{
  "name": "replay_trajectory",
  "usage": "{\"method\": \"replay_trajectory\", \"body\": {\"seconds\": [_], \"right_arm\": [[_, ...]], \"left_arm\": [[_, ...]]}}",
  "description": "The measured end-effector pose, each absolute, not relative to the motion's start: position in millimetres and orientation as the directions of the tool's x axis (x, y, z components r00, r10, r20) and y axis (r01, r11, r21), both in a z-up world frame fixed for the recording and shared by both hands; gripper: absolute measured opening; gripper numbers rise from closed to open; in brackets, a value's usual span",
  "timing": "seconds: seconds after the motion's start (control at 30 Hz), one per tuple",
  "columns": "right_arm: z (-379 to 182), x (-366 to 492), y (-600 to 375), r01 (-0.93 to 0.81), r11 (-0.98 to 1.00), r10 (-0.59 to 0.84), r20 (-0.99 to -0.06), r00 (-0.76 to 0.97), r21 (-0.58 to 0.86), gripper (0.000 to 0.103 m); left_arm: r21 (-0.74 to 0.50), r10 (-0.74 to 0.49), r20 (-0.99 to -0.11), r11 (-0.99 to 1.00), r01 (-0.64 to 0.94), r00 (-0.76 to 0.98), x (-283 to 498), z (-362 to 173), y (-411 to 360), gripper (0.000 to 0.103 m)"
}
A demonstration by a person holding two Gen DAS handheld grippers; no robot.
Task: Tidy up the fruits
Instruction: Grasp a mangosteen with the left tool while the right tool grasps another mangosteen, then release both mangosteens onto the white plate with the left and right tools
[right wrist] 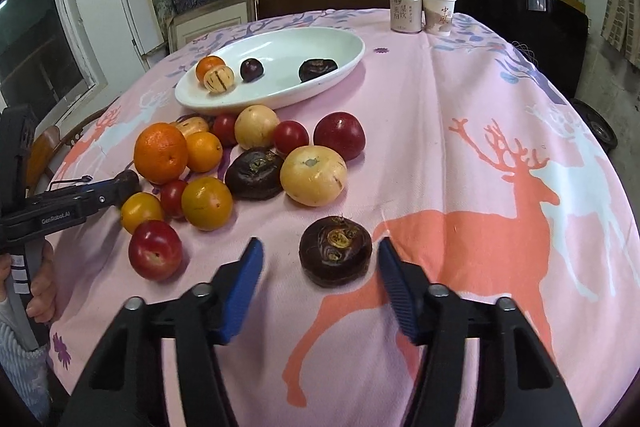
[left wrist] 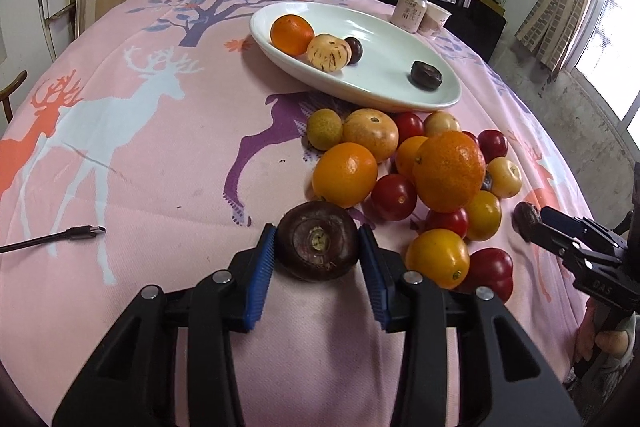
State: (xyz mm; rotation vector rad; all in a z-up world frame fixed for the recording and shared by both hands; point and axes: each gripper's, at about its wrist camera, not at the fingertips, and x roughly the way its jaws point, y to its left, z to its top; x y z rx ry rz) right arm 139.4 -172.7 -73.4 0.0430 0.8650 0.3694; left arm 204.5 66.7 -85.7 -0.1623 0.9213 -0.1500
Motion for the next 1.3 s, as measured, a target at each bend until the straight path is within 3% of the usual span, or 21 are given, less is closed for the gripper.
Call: {"method": "replay_trajectory", "body": {"seconds": [0.07, 0.17, 0.43, 0.7, 1.0, 1.3], "right_arm": [[-77, 144, -171, -0.294, 0.939, 0.324, -0.748, 0.580, 0.178, 0.051], [-83, 147, -171, -0.293, 0.938, 0.326, -0.762, 0.560, 0.185, 0.040], [-82, 147, -176, -0.297, 0.927, 0.363, -0.748, 0.556, 0.229, 0.040], [-60, 150, -204, -0.262, 0.905, 0.423, -0.665, 0.615, 0.334, 0.040], [-5, 216, -214, -0.261, 0.893, 0.437, -0.558, 0.705, 0.367, 0.040], [2, 291, -147, -0.373, 0.863, 0.504, -0.562, 0.656, 0.340, 0.040]], "left_arm": [[-0.203, -0.198, -0.779, 0.977, 0.059, 0.595, 204, -86, 67, 0.041], [-0.203, -0.198, -0.779, 0.977, 0.060, 0.595, 205, -86, 67, 0.041], [-0.180, -0.183, -0.787, 0.981, 0.065, 0.590, 204, -86, 61, 0.041], [-0.163, -0.167, -0.751, 0.984, 0.067, 0.639, 214, -64, 63, 0.041], [-0.123, -0.133, -0.695, 0.990, 0.066, 0.706, 286, -10, 56, 0.041], [-0.151, -0.160, -0.716, 0.986, 0.073, 0.680, 365, -23, 41, 0.041]]}}
